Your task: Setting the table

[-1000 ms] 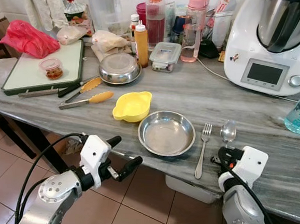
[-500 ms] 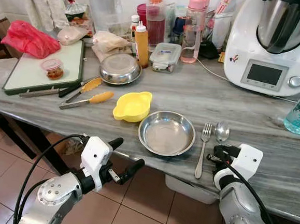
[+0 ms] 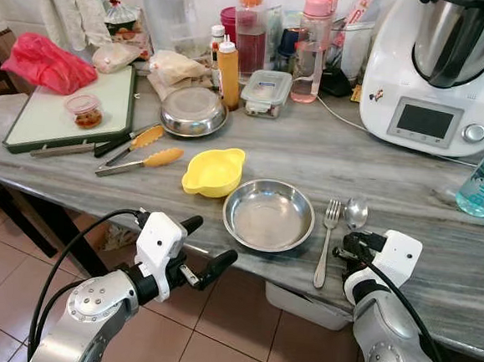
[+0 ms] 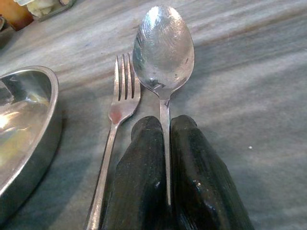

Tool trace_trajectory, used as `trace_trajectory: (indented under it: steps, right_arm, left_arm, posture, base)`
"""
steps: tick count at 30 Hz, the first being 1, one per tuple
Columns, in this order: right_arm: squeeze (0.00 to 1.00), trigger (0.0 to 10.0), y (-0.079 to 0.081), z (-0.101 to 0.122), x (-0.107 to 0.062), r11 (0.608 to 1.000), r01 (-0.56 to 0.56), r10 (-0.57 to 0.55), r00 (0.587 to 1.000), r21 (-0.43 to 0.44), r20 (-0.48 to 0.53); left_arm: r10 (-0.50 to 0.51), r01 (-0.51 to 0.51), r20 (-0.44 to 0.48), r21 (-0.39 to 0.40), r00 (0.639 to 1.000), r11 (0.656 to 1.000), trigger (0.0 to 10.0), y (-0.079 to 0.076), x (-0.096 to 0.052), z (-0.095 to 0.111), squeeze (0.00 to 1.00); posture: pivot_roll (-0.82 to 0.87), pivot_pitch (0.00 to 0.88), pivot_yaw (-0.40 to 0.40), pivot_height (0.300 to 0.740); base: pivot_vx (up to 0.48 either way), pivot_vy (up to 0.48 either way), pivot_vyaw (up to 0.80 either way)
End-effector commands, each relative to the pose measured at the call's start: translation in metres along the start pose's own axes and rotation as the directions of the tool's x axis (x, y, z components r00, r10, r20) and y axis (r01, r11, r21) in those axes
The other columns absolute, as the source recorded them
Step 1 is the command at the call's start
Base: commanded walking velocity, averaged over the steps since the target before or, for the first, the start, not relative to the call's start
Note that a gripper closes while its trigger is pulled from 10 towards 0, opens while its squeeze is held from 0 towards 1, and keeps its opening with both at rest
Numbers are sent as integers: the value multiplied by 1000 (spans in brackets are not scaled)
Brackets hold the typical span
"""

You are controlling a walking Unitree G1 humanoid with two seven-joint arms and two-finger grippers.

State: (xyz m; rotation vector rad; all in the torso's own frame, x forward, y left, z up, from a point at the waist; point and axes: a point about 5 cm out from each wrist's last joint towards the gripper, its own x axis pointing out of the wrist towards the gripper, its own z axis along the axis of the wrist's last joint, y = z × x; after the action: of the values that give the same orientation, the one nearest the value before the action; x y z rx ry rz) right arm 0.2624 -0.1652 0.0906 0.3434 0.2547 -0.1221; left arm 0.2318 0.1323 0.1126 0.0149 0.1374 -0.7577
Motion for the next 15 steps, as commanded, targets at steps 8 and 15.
trace_trajectory:
  steps: [8,15]
  right_arm:
    - [0,10000,-5,-21,1,998,42,-37,993,41,-112]
    - [851,10000,-8,-24,1,997,68,-64,989,25,-130]
  left_arm:
    - [7,-7,-26,-4,1000,1000,10000,3,-3,-6,0]
    - [2,-2,-35,-7,999,1000,10000,3,-3,-9,0]
  posture:
    - [-47,47,78,740]
    - [-47,46,79,740]
  base:
    - [0,0,0]
    - [0,0,0]
